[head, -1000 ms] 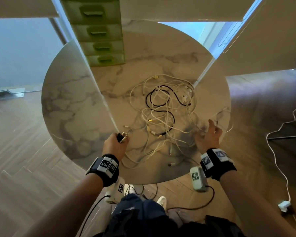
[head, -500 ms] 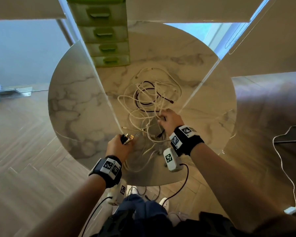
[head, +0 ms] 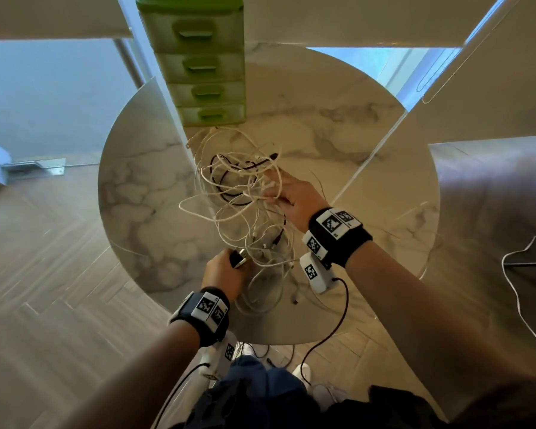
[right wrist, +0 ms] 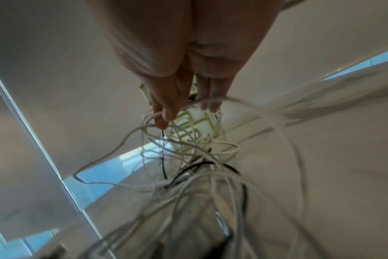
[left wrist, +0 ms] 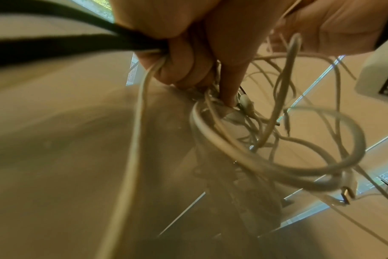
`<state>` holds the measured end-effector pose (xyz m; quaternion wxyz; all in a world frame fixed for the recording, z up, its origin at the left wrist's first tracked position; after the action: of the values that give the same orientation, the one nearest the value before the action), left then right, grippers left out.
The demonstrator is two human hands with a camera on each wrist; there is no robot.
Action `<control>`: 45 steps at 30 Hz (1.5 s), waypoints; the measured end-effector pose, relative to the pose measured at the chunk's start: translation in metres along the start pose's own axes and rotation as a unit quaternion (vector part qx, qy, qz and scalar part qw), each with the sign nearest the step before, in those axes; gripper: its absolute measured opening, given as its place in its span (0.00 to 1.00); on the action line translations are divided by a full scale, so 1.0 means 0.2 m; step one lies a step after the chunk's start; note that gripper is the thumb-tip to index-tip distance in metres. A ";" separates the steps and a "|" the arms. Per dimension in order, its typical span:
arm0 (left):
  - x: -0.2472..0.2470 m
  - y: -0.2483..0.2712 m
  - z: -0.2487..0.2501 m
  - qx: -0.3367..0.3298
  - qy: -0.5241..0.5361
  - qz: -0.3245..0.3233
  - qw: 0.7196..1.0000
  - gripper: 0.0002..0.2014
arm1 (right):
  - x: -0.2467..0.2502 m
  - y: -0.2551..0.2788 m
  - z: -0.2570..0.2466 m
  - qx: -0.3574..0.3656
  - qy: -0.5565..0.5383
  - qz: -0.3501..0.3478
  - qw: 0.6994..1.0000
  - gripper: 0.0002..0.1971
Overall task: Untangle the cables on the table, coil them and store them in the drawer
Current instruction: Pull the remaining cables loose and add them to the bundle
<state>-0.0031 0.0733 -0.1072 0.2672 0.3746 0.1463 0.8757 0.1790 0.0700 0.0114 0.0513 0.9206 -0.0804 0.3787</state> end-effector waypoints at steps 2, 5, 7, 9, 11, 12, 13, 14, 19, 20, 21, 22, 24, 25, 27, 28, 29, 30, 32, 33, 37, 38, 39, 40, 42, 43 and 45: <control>0.00 0.00 0.01 -0.003 -0.013 -0.009 1.000 0.12 | -0.03 0.05 0.06 -0.049 0.052 -0.061 0.996 0.20; -0.01 0.00 0.01 -0.004 -0.036 -0.017 0.999 0.11 | -0.02 0.16 0.15 -0.126 0.110 -0.106 0.980 0.27; -0.02 -0.01 -0.01 0.000 -0.029 -0.016 0.999 0.12 | 0.01 0.22 0.18 -0.141 0.119 -0.102 0.978 0.27; -0.03 -0.01 -0.01 0.002 -0.028 -0.014 1.000 0.14 | 0.06 0.27 0.22 -0.137 0.176 -0.071 0.972 0.26; -0.04 -0.01 -0.01 -0.001 -0.039 -0.012 0.999 0.16 | 0.16 0.33 0.27 -0.142 0.224 0.018 0.964 0.24; -0.04 -0.01 -0.01 -0.002 -0.043 -0.012 0.999 0.16 | 0.22 0.38 0.32 -0.170 0.209 0.079 0.960 0.23; -0.04 -0.02 -0.02 -0.003 -0.047 -0.012 0.999 0.17 | 0.29 0.44 0.38 -0.210 0.170 0.142 0.952 0.22; -0.05 -0.02 -0.02 -0.003 -0.051 -0.013 0.999 0.18 | 0.35 0.51 0.47 -0.256 0.128 0.194 0.938 0.23; -0.05 -0.02 -0.03 -0.011 -0.064 -0.009 0.998 0.15 | 0.57 0.89 0.85 -0.437 0.020 0.320 0.840 0.33; -0.05 -0.01 -0.03 -0.013 -0.063 -0.005 0.998 0.14 | 0.58 0.94 0.92 -0.465 0.010 0.309 0.829 0.34; -0.04 0.00 -0.02 -0.013 -0.064 -0.002 0.998 0.14 | 0.57 0.97 0.98 -0.489 0.001 0.291 0.822 0.34; -0.04 0.01 -0.01 -0.012 -0.065 0.000 0.998 0.14 | 0.55 1.00 1.04 -0.503 -0.004 0.268 0.822 0.33; -0.04 0.02 0.00 -0.007 -0.060 0.003 0.998 0.15 | 0.52 0.99 1.09 -0.489 0.012 0.222 0.844 0.27; -0.04 0.03 0.01 -0.006 -0.056 0.003 0.998 0.15 | 0.52 0.97 1.10 -0.474 0.033 0.205 0.856 0.25; -0.06 0.05 0.02 -0.002 -0.053 0.002 0.999 0.16 | 0.50 0.94 1.11 -0.461 0.071 0.176 0.867 0.23; -0.07 0.06 0.02 0.001 -0.050 0.002 0.999 0.16 | 0.49 0.94 1.11 -0.461 0.083 0.163 0.868 0.22; -0.07 0.07 0.03 0.004 -0.047 0.002 0.999 0.16 | 0.48 0.93 1.11 -0.460 0.091 0.150 0.870 0.21; -0.08 0.08 0.03 0.006 -0.046 0.001 0.999 0.16 | 0.48 0.93 1.10 -0.459 0.097 0.141 0.872 0.20; -0.10 0.10 0.03 0.009 -0.045 0.001 0.999 0.16 | 0.47 0.93 1.09 -0.437 0.112 0.130 0.883 0.16; -0.10 0.11 0.03 0.010 -0.046 0.002 0.999 0.17 | 0.46 0.92 1.09 -0.419 0.121 0.125 0.891 0.14; -0.11 0.15 0.02 0.025 -0.041 0.010 0.999 0.19 | 0.44 0.89 1.03 -0.364 0.163 0.108 0.911 0.12; -0.11 0.16 0.02 0.025 -0.036 0.013 0.999 0.18 | 0.43 0.87 1.02 -0.364 0.169 0.094 0.911 0.12; -0.11 0.17 0.02 0.027 -0.031 0.018 0.999 0.18 | 0.42 0.85 0.99 -0.362 0.171 0.081 0.913 0.13; -0.11 0.18 0.02 0.028 -0.026 0.022 0.999 0.17 | 0.42 0.82 0.94 -0.357 0.165 0.077 0.916 0.14; -0.10 0.19 0.03 0.026 -0.021 0.023 0.999 0.16 | 0.44 0.73 0.79 -0.315 0.147 0.099 0.932 0.14; -0.10 0.19 0.03 0.023 -0.021 0.021 0.999 0.16 | 0.46 0.68 0.69 -0.279 0.139 0.120 0.943 0.14; -0.10 0.19 0.04 0.015 -0.021 0.017 1.000 0.15 | 0.50 0.57 0.46 -0.187 0.116 0.174 0.960 0.13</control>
<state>-0.0007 0.0309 -0.0957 0.2499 0.3993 0.1476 0.8696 0.2898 -0.0675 0.0209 0.1647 0.8161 -0.3026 0.4641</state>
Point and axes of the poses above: each hand's wrist, its own y-axis away from the middle knuckle, its own x-axis out of the back of the hand, z = x × y, the point moved 8 cm from there along -y, towards the middle knuckle
